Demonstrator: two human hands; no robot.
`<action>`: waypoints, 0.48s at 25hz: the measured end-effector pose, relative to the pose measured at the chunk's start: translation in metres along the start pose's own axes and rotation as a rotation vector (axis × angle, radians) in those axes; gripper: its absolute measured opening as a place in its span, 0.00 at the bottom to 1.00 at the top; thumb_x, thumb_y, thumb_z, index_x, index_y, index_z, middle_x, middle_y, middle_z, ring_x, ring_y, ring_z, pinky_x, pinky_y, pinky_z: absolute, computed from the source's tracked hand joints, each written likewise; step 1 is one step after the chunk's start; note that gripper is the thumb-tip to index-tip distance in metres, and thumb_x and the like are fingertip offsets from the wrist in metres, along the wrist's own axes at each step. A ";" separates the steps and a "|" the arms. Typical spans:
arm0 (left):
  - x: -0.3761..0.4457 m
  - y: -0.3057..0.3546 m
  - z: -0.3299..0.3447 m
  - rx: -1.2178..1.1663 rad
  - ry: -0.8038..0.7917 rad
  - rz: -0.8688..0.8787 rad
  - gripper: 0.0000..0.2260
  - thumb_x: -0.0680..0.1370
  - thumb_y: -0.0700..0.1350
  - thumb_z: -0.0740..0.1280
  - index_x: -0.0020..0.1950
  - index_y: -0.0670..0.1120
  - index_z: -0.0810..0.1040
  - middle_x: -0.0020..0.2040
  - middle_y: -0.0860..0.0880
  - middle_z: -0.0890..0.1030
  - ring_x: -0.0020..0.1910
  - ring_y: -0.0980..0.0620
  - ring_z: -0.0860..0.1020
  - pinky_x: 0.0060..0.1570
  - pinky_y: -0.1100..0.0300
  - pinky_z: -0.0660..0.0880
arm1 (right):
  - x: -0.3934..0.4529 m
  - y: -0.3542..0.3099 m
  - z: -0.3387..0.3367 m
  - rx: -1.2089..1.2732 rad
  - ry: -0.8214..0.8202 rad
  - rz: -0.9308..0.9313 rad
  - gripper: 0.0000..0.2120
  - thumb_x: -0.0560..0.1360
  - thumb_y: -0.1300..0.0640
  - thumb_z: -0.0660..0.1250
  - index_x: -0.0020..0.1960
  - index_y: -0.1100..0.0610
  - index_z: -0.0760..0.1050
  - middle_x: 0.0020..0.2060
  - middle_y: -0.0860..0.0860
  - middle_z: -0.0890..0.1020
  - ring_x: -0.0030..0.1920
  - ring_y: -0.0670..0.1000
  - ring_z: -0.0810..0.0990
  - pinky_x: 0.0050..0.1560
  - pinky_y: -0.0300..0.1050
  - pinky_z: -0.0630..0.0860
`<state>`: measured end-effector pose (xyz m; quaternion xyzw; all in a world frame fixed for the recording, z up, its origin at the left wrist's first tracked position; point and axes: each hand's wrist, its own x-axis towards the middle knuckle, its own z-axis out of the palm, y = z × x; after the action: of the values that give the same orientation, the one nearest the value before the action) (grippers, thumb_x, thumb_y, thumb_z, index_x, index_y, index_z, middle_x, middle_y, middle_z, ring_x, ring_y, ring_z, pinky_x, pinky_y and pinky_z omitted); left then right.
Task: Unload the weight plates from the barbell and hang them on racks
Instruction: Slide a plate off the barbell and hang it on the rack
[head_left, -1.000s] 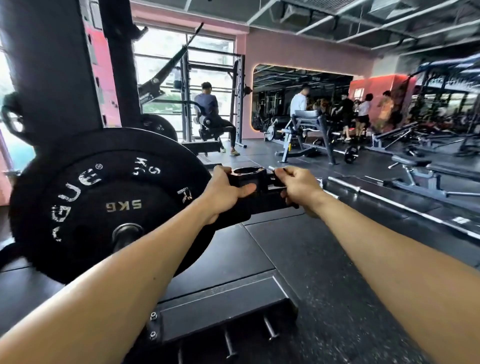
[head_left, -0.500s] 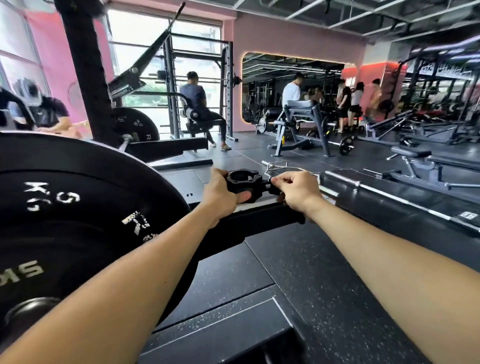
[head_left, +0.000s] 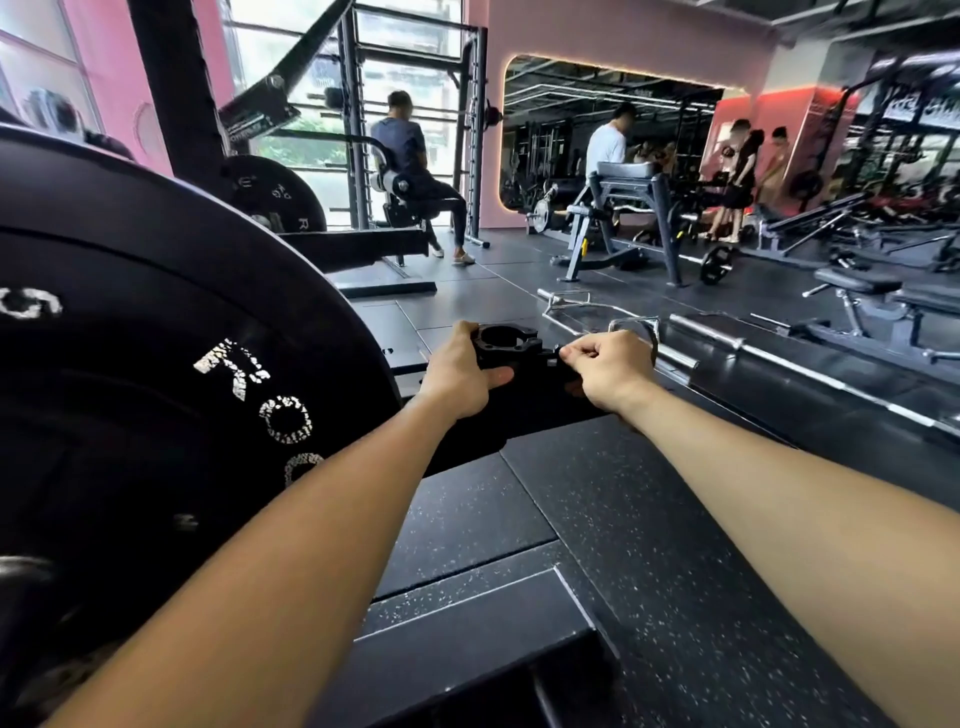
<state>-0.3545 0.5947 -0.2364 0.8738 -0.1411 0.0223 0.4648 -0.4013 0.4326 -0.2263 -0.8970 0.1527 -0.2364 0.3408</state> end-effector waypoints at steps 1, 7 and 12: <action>0.001 0.001 0.000 0.033 0.004 0.004 0.31 0.78 0.45 0.71 0.76 0.46 0.61 0.67 0.43 0.75 0.64 0.44 0.74 0.61 0.56 0.69 | 0.001 0.000 0.002 0.007 0.001 0.007 0.11 0.79 0.54 0.66 0.55 0.58 0.83 0.51 0.55 0.84 0.53 0.52 0.80 0.42 0.34 0.65; -0.010 0.005 0.000 0.130 0.018 -0.003 0.48 0.76 0.46 0.73 0.81 0.45 0.39 0.78 0.41 0.60 0.76 0.42 0.61 0.74 0.53 0.60 | -0.007 0.005 0.002 0.035 -0.003 0.059 0.23 0.78 0.48 0.67 0.69 0.55 0.73 0.60 0.53 0.81 0.60 0.54 0.79 0.60 0.43 0.73; -0.065 0.005 -0.010 0.141 -0.001 0.081 0.41 0.76 0.47 0.73 0.79 0.45 0.50 0.78 0.46 0.59 0.74 0.47 0.64 0.66 0.61 0.62 | -0.048 0.000 -0.020 0.008 -0.033 0.009 0.24 0.75 0.44 0.69 0.68 0.53 0.74 0.60 0.51 0.80 0.61 0.53 0.78 0.57 0.41 0.72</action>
<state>-0.4171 0.6144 -0.2374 0.8980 -0.1746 0.0506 0.4006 -0.4525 0.4429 -0.2289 -0.8988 0.1503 -0.2206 0.3478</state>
